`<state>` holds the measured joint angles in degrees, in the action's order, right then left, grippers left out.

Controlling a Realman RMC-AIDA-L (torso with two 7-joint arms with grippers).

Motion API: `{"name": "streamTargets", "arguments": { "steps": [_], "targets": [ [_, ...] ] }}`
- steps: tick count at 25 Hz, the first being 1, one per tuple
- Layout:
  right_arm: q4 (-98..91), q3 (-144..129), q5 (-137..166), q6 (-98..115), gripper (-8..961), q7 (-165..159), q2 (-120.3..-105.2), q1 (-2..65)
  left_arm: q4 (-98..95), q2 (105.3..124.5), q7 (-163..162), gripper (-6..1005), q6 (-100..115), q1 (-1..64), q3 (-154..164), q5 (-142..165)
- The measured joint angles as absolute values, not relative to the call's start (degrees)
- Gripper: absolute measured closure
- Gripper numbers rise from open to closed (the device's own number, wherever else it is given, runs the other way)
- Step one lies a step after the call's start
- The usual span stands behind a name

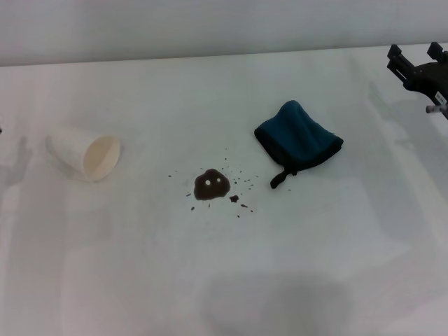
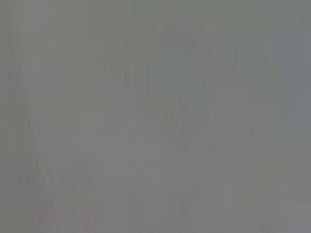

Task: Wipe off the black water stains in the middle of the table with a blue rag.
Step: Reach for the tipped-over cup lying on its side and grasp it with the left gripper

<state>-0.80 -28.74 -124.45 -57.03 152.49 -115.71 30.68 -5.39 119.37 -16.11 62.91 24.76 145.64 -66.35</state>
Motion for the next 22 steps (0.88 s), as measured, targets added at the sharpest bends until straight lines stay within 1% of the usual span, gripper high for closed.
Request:
{"name": "streamTargets", "arguments": {
  "steps": [6,8,9,10,14,16,18,22],
  "targets": [
    [-1.2,-28.3,-125.2,-57.0,110,152.5,-115.6,30.1,-6.1,118.69,-16.5,122,63.6,26.6,146.2,-64.6],
    [-1.5,-28.2,-125.6,-57.0,110,152.5,-115.58,29.6,-5.6,117.8,-19.7,122,66.9,27.0,146.3,-59.8],
    [-1.6,-28.2,-125.8,-57.0,110,152.5,-115.57,29.4,-5.1,117.07,-21.9,122,68.6,27.0,146.2,-57.3],
    [-1.6,-28.2,-125.8,-57.0,110,152.5,-115.57,29.4,-4.5,115.94,-25.4,122,70.2,27.2,146.3,-54.1],
    [-1.6,-27.9,-125.8,-56.7,109,152.5,-115.58,29.7,0.5,110.84,-43.9,122,73.9,29.3,146.3,-41.9],
    [-1.6,-26.8,-125.9,-56.1,109,152.5,-115.58,29.7,6.3,109.33,-52.1,123,76.9,31.4,147.1,-36.4],
    [-1.5,-26.0,-125.9,-55.7,110,152.5,-115.61,29.7,11.8,108.85,-56.4,123,80.6,33.4,149.7,-33.8],
    [-1.2,-25.6,-125.9,-55.1,110,152.1,-115.75,29.8,23.1,108.93,-67.2,123,83.8,36.1,160.1,-35.2]
  ]
}}
